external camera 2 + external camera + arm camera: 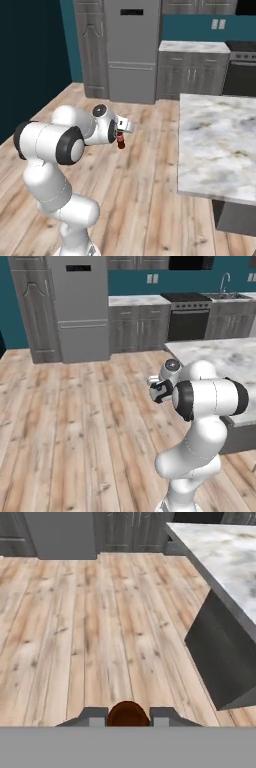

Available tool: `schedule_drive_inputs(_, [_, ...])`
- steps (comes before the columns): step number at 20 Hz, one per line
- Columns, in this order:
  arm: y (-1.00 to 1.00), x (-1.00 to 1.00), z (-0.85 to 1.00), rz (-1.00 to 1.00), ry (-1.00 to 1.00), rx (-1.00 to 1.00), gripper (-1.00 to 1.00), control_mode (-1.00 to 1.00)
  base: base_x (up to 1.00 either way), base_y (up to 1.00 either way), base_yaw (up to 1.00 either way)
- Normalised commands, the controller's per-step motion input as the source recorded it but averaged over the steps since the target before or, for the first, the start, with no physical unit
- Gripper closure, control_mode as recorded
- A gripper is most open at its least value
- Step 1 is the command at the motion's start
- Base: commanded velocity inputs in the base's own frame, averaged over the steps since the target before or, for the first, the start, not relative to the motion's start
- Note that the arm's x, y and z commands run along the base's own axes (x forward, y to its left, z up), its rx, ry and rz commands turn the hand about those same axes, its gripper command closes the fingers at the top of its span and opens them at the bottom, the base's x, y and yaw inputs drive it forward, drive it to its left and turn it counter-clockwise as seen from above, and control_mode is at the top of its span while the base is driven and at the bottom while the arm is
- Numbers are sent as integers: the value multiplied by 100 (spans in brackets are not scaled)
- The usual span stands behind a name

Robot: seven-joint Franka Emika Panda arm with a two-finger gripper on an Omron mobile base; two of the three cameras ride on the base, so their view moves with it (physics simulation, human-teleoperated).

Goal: Place the large bottle from the dining counter next to the other large bottle outside the sink, and place the small bottle from the dining counter next to the other small bottle inside the sink.

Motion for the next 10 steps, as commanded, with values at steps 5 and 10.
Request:
schedule_drive_inputs(5, [0,0,0,0,0,0,100,100,78,29,0])
schedule_drive_inputs(10, [0,0,0,0,0,0,100,100,85,25,0])
